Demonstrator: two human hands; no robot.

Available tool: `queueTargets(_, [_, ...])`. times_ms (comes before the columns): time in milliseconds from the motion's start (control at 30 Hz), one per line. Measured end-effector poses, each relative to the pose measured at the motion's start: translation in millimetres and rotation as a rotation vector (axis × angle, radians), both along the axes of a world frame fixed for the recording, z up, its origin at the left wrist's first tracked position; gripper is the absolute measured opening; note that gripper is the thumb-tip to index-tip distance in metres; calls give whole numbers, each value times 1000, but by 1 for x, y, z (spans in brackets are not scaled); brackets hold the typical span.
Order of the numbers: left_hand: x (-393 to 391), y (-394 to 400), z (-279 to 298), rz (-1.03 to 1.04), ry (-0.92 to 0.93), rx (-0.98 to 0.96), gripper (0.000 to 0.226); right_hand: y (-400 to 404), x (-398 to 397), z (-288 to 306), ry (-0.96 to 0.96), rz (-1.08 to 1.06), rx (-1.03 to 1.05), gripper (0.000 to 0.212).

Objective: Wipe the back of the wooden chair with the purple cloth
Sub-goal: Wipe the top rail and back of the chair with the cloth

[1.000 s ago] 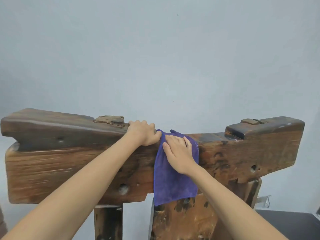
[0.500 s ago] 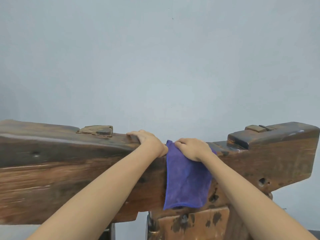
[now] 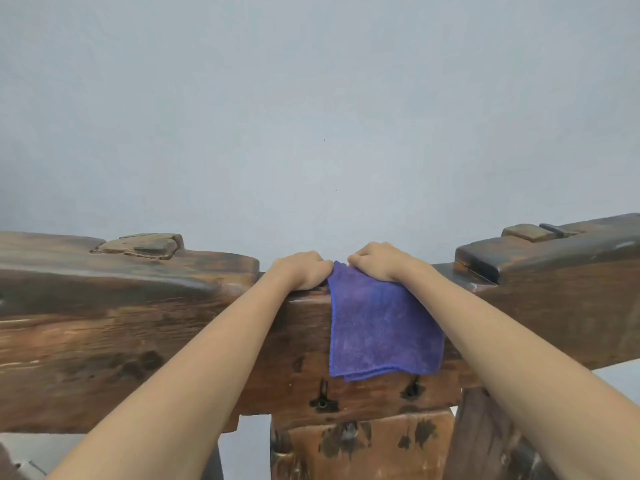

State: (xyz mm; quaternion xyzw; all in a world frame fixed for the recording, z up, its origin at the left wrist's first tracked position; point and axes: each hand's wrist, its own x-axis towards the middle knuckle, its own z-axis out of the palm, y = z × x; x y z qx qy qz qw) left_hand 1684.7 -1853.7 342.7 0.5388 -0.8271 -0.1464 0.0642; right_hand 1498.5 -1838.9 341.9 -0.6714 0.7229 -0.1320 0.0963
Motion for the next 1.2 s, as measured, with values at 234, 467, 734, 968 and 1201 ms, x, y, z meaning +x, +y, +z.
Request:
queueTargets(234, [3,-7,-5,12,123,-73,40,44,-63,8,89,-96,43,44])
queueTargets(467, [3,-9,-5,34,143,-86,38,75,-77,-1,166,-128,-43,53])
queueTargets(734, [1,-2,-6,42,144,-147,36,106,-72,-47,291,-192,-586,55])
queueTargets(968, [-2,10,-6,52,163,-299,32,118,-25,-107,84,-364,-954,45])
queueTargets(1201, [-3,15,-8,243,103,-315,36,103,70,-150,-225,-473,-1028,53])
